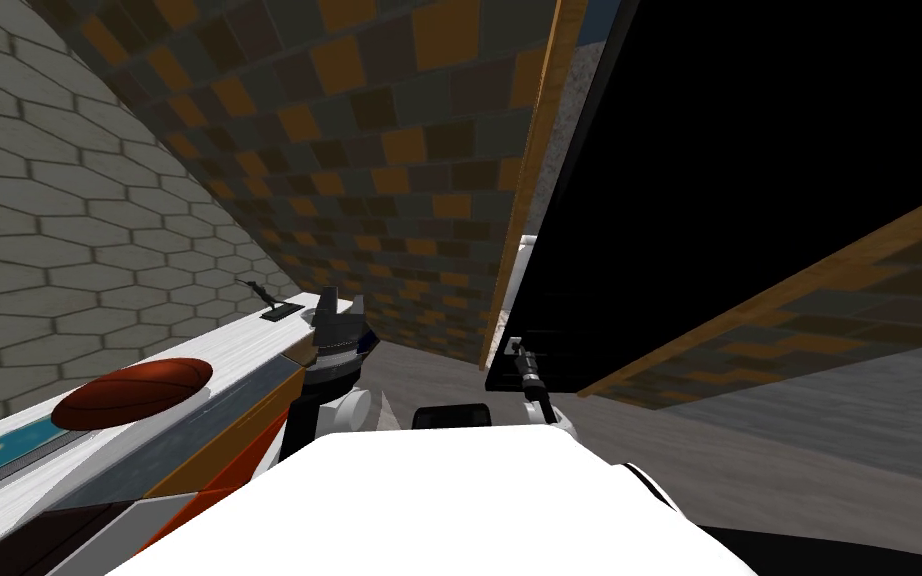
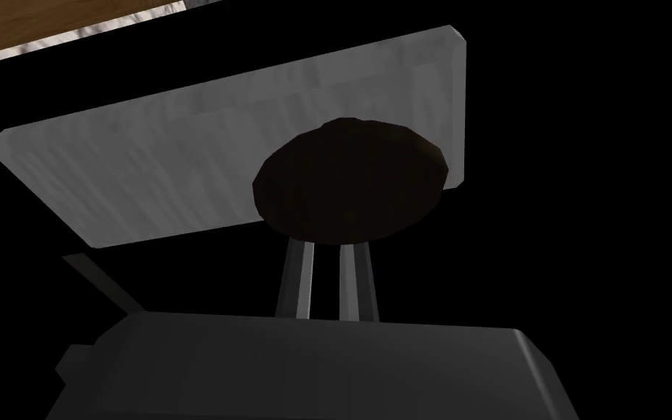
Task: Pull the door open
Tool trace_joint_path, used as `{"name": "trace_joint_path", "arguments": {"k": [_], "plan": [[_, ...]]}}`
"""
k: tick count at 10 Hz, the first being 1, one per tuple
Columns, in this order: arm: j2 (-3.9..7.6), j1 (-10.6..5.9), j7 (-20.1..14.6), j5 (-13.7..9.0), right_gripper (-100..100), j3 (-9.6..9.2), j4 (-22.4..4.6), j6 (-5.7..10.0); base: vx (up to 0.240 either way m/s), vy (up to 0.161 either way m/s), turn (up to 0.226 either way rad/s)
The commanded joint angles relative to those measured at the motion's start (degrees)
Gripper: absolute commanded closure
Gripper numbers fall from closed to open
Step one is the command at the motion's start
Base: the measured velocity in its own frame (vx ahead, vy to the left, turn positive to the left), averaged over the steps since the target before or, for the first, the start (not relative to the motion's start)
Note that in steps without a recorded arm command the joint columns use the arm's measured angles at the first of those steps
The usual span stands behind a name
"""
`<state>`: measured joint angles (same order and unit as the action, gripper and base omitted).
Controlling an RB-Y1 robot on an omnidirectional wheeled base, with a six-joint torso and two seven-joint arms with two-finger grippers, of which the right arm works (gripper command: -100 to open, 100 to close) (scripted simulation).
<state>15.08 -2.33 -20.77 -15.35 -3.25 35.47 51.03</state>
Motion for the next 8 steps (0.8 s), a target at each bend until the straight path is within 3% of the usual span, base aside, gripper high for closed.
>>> {"name": "trace_joint_path", "arguments": {"k": [1,4,7,8], "plan": [[-0.58,-0.68,-2.86,-0.1,100,-1.69,0.49,0.35,-0.027,-0.008,0.065],[-0.5,-0.81,-5.42,-0.81,100,-2.04,0.37,0.36,-0.029,-0.015,0.044],[-0.33,-1.06,-10.21,-2.22,100,-2.74,0.11,0.37,-0.036,-0.018,0.056],[1.25,0.37,-11.84,-3.46,-100,-2.3,0.58,-0.39,-0.028,-0.034,-0.028]]}}
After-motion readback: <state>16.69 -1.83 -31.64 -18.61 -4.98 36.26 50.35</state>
